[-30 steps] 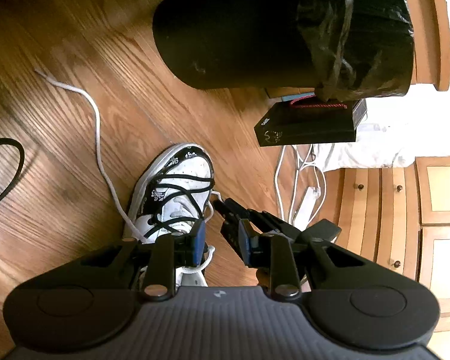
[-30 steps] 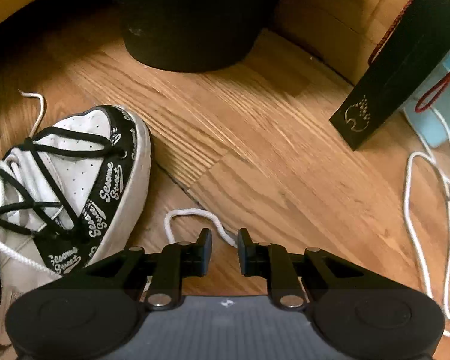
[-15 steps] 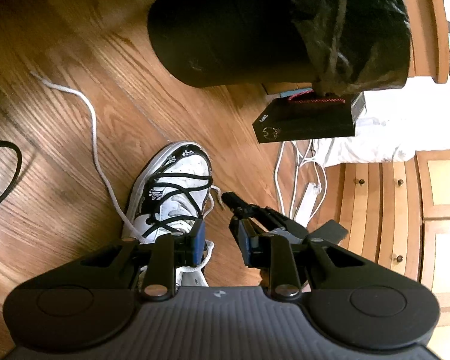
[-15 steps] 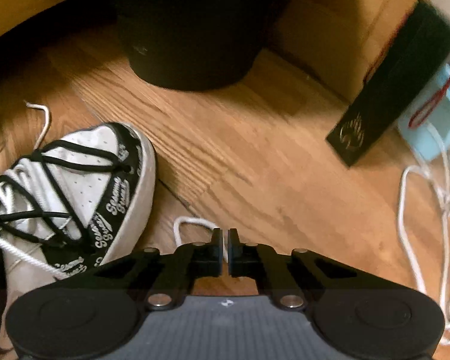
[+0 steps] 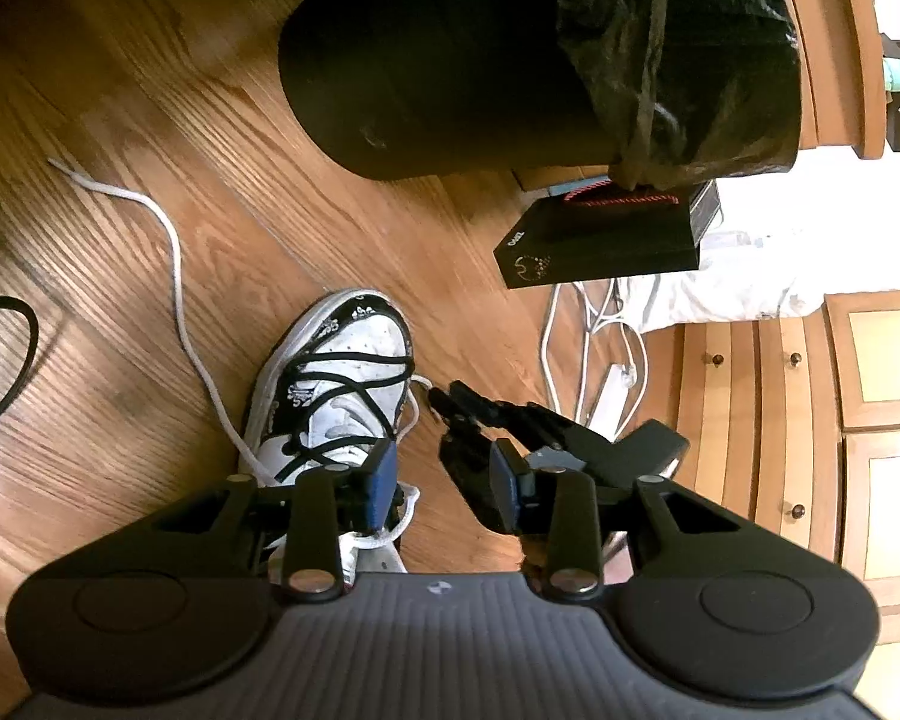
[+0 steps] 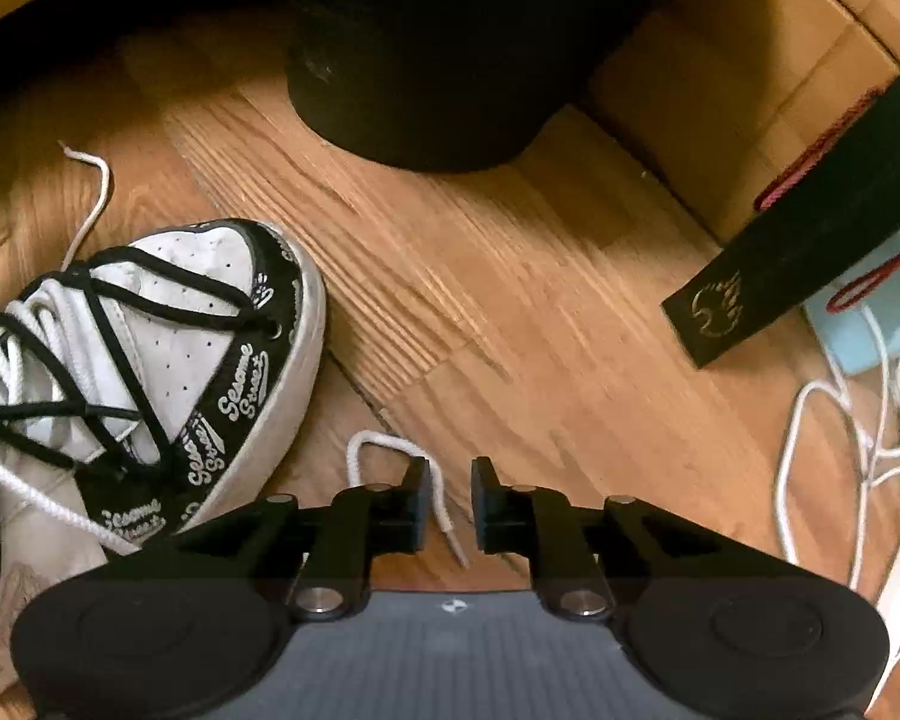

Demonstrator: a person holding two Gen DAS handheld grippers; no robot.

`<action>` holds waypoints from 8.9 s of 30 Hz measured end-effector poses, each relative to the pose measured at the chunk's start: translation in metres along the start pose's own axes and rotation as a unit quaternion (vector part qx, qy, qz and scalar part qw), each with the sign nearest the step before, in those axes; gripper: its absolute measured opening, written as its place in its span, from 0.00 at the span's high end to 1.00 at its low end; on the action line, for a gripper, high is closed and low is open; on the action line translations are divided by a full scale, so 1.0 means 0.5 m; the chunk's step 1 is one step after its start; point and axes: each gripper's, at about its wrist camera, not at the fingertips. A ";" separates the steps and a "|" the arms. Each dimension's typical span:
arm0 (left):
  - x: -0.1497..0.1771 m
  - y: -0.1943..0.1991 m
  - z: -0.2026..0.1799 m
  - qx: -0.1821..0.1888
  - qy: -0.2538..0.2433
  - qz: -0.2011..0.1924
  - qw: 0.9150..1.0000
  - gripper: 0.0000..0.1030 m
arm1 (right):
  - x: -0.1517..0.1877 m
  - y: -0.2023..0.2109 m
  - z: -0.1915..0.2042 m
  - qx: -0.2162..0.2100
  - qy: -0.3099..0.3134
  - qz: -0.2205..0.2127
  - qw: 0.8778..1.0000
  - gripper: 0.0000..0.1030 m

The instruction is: Lace up shoes with both hands

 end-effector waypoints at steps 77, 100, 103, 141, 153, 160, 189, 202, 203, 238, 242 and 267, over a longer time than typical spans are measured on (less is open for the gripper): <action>0.004 0.000 -0.003 0.003 -0.008 -0.002 1.000 0.56 | -0.001 -0.017 0.005 -0.018 0.014 -0.008 1.000 0.96; 0.001 0.107 -0.124 -0.061 -0.230 0.009 0.971 0.52 | 0.093 0.359 0.255 -0.053 0.317 -0.188 0.928 0.96; 0.012 0.118 -0.122 -0.068 -0.232 0.019 0.970 0.52 | 0.111 0.351 0.299 -0.061 0.338 -0.184 0.921 0.96; 0.247 0.025 -0.208 -0.141 -0.669 0.045 0.728 0.68 | 0.136 0.368 0.248 -0.093 0.257 -0.205 0.940 0.96; 0.269 0.008 -0.216 -0.136 -0.694 0.054 0.705 0.92 | 0.126 0.396 0.212 -0.150 0.232 -0.216 0.936 0.96; 0.270 0.001 -0.209 -0.142 -0.692 0.061 0.705 0.95 | 0.122 0.392 0.204 -0.141 0.226 -0.210 0.941 0.96; 0.191 -0.106 -0.165 -0.176 -0.623 0.041 0.761 0.80 | 0.116 0.349 0.183 -0.063 0.246 -0.167 0.953 0.92; 0.209 -0.098 -0.173 -0.202 -0.663 0.037 0.720 0.95 | 0.127 0.331 0.181 -0.073 0.238 -0.148 0.957 0.92; 0.212 -0.089 -0.177 -0.202 -0.668 0.036 0.716 0.95 | 0.126 0.329 0.180 -0.076 0.232 -0.148 0.958 0.92; 0.425 -0.118 -0.157 -0.251 -0.886 0.096 0.378 0.95 | 0.109 0.268 0.133 -0.173 -0.089 -0.040 0.980 0.80; 0.420 -0.125 -0.154 -0.253 -0.881 0.098 0.387 0.95 | 0.116 0.253 0.101 -0.204 -0.153 -0.023 0.967 0.83; 0.406 -0.151 -0.162 -0.259 -0.862 0.098 0.425 0.95 | 0.144 0.212 0.008 -0.291 -0.328 0.015 0.898 0.82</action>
Point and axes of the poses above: each gripper's, at about its wrist camera, not at the fingertips, and y roughly against the way its jaws point, z to its left, x to its underside, and after that the axes turned 10 degrees about -y, right-handed
